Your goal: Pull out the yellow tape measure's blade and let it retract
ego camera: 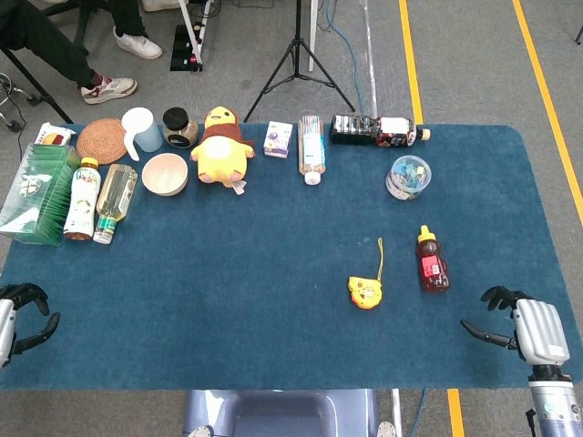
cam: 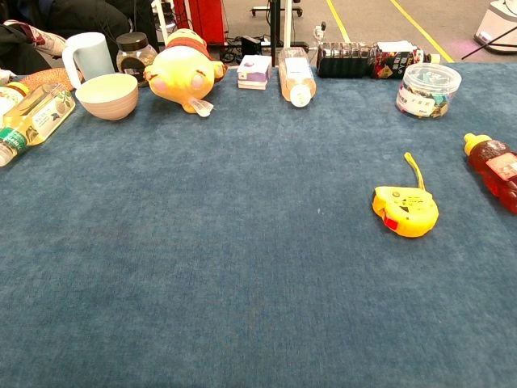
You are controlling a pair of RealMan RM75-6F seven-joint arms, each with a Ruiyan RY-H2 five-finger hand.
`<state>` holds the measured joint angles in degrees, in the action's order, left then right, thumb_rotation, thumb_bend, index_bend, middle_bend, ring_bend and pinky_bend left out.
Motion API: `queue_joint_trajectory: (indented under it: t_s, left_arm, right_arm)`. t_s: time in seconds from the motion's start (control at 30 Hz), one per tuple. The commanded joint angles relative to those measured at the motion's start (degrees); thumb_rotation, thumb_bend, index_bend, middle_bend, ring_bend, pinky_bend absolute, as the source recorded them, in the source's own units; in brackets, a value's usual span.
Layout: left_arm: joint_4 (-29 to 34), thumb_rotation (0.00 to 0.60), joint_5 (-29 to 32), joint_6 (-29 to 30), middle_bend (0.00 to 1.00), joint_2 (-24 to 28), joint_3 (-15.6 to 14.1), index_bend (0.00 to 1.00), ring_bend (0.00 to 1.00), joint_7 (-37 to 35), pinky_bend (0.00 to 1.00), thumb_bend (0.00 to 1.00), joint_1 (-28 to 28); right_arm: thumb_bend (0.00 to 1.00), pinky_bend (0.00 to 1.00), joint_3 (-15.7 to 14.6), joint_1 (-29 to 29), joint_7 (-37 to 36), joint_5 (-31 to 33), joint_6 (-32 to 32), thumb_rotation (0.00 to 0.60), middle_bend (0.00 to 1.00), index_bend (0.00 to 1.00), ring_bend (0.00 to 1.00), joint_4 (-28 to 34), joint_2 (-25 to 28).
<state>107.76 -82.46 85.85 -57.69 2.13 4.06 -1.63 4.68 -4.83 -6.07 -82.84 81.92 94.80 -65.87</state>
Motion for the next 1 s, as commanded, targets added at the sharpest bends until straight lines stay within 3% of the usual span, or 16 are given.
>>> queue_joint_trajectory:
  t_s: [0.03,0.23,0.47,0.63,0.9,1.0]
  left_arm:
    - [-0.11,0.527,0.18,-0.20,0.45,-0.15,0.25,0.60,0.35,0.00,0.36,0.31,-0.26]
    - [0.60,0.529,0.10,-0.65,0.45,0.56,0.89,0.60,0.35,0.75,0.36,0.31,-1.10]
    - [1.96,0.531,0.91,-2.43,0.45,2.26,1.99,0.60,0.35,2.06,0.36,0.31,-2.85]
    - [3.33,0.526,2.18,-4.05,0.45,3.31,2.89,0.60,0.35,2.81,0.36,0.31,-4.22]
    - [5.34,0.532,5.60,-7.03,0.45,4.73,4.77,0.60,0.35,2.89,0.36,0.31,-6.71]
    - [5.85,0.533,7.44,-8.99,0.45,5.66,5.56,0.60,0.35,2.23,0.36,0.31,-7.96]
  right_arm:
    - [0.12,0.54,0.17,-0.46,0.08,-0.09,-0.59,0.252,0.52,0.42,0.49,0.72,0.60]
    - [0.12,0.53,0.07,-2.28,-0.67,-1.13,-3.39,0.261,0.44,0.27,0.43,2.33,2.34]
    - [0.14,0.52,-0.03,-6.58,-1.60,-3.43,-9.28,0.417,0.32,0.13,0.35,3.21,4.45]
    - [0.15,0.49,0.51,-9.76,0.37,-5.24,-12.29,0.440,0.28,0.12,0.30,4.35,5.19]
    - [0.15,0.34,1.90,-16.57,5.88,-5.96,-20.00,0.441,0.29,0.15,0.29,7.86,5.55]
    - [0.16,0.33,2.67,-19.48,7.85,-5.75,-23.13,0.439,0.29,0.15,0.29,8.61,4.81]
